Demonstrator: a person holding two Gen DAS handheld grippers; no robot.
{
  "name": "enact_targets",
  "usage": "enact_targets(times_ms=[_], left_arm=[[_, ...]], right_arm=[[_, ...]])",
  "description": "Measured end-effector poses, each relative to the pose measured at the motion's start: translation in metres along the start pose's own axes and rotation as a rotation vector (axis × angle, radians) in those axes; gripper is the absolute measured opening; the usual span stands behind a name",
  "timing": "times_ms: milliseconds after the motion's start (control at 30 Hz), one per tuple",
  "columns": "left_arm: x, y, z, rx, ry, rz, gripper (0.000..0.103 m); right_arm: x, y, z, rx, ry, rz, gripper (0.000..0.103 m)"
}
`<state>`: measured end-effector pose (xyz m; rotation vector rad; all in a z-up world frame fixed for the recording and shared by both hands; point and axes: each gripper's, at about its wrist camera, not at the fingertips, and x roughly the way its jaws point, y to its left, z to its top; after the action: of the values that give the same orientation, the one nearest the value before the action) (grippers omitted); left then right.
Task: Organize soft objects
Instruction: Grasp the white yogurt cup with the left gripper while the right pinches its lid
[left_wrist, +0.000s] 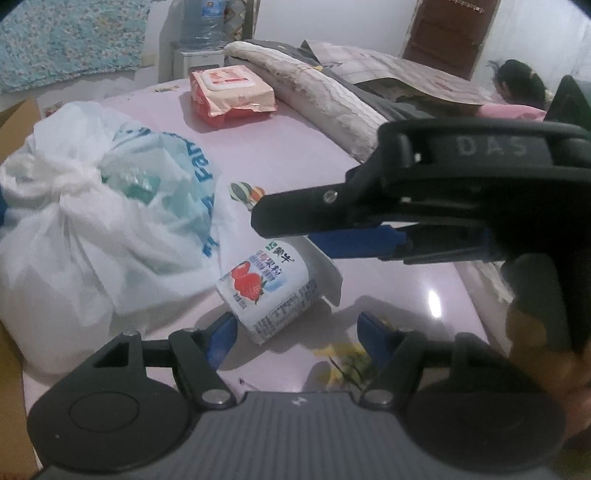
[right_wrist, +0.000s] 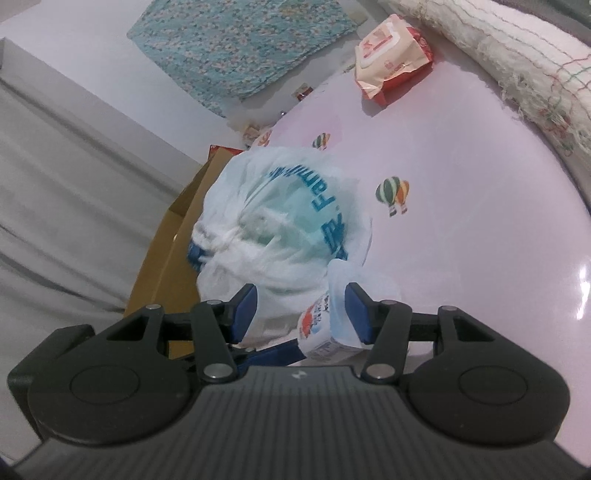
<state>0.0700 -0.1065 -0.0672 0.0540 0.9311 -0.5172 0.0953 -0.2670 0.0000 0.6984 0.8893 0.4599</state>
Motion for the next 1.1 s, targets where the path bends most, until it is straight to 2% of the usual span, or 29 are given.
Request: enact_targets(times_ms=[233,467,567,667,700,900,1000,1100], left_arm=[[-0.008,0.007,-0.019,-0.027,0.005,-0.027,0.072],[-0.005,0.020,-0.031,-0.056,0.040,-0.055,0.072],[-0.008,0.026,-0.035,-0.049,0.017,-0.047,0.073],[-0.019,0.028,-0.041,-0.016,-0.018,-0.044,0.079],[-0.022,0.028,-0.042,-0.005,-0.031,-0.039,0.080],[-0.035,0.027,-0.048,0.079,-0.104,0.034,0.081],[-0.033,0.024,-0.046,0.108,-0.128,0.070,0.081],[-0.025,0.021,-0.041,0.126,-0.130,0.095,0.077]], right_arm=[[-0.006,0.023,-0.016,-0.031,0.020,0.027,0.052],[0.010,0.046,-0.024,-0.052,0.079,0.066,0.051],[0.021,0.050,-0.025,-0.038,0.112,0.065,0.050],[0.034,0.050,-0.030,-0.006,0.151,0.082,0.048],[0.035,0.051,-0.030,-0.003,0.154,0.084,0.051],[0.014,0.054,-0.018,-0.006,0.063,0.117,0.051],[0.000,0.049,-0.011,-0.022,-0.008,0.076,0.051],[0.003,0.037,-0.010,-0.020,-0.013,-0.002,0.050]])
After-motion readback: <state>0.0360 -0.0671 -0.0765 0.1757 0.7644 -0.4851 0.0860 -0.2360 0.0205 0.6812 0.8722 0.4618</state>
